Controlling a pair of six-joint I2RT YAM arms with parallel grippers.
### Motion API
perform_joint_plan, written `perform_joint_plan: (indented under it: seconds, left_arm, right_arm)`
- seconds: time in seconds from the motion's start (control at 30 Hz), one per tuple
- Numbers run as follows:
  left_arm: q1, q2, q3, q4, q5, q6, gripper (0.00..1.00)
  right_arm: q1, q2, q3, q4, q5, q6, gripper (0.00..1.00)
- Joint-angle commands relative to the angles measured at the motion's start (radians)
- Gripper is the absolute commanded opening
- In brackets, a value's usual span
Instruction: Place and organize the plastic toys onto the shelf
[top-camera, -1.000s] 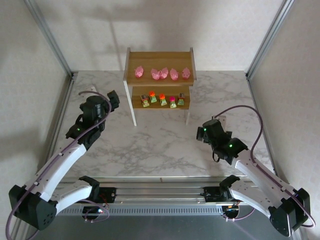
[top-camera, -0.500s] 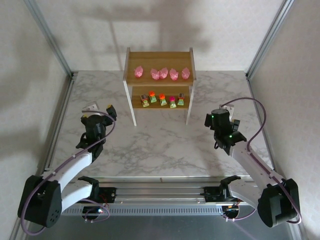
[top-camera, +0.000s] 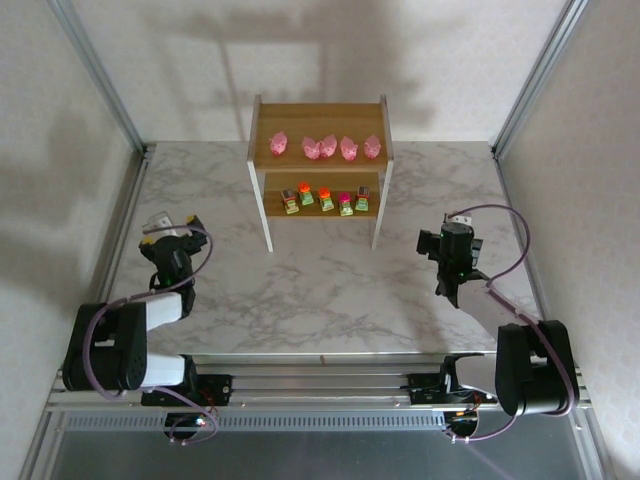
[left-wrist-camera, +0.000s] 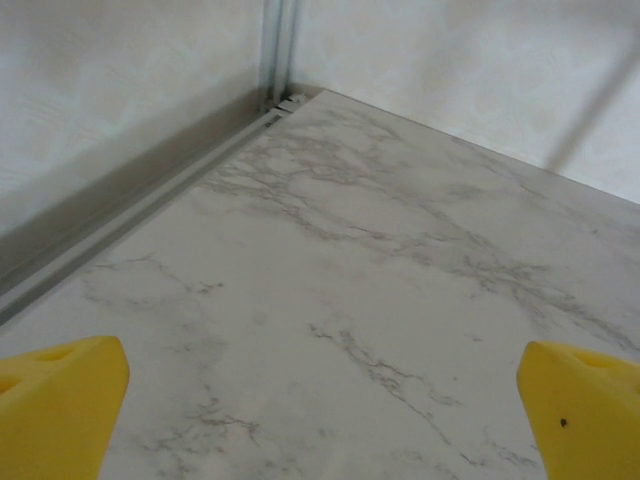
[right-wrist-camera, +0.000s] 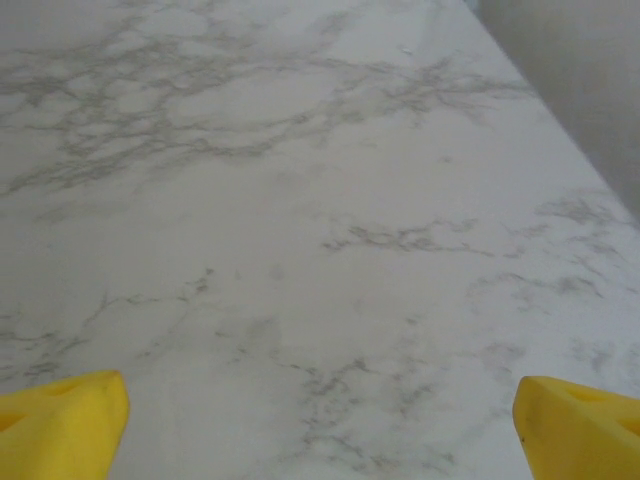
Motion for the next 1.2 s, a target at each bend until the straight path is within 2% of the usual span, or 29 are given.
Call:
perform_joint_plan:
  seconds: [0.0,0.17,0.37,0.47,0.63,1.0,1.1,1.17]
  left_arm:
    - [0.013,0.057,-0.019,0.161,0.097,0.030,1.00]
    - [0.010,0.134,-0.005,0.209,0.175,0.071,1.00]
    - [0.006,0.152,-0.074,0.349,0.211,0.089,1.00]
    - [0.006,0.155,-0.074,0.348,0.215,0.089,1.00]
    - [-0.015,0.171,-0.103,0.421,0.185,0.108,1.00]
    - [-0.019,0.171,-0.091,0.393,0.152,0.101,0.99]
    - [-0.010,0.169,-0.097,0.398,0.228,0.112,1.00]
    - [-0.003,0.170,-0.092,0.391,0.238,0.109,0.99]
  right_arm:
    - [-0.008,0.026,-0.030,0.201,-0.082,-0.054,0.99]
    - [-0.039,0.101,-0.116,0.442,-0.147,-0.065,0.99]
    - [-0.057,0.239,-0.107,0.550,-0.228,-0.081,0.99]
    - [-0.058,0.308,-0.116,0.619,-0.230,-0.083,0.99]
    - [-0.060,0.306,-0.099,0.579,-0.228,-0.079,0.99]
    - [-0.060,0.307,-0.098,0.582,-0.208,-0.073,0.99]
    - [-0.060,0.307,-0.099,0.582,-0.210,-0.073,0.99]
    - [-0.060,0.307,-0.098,0.582,-0.210,-0.072,0.99]
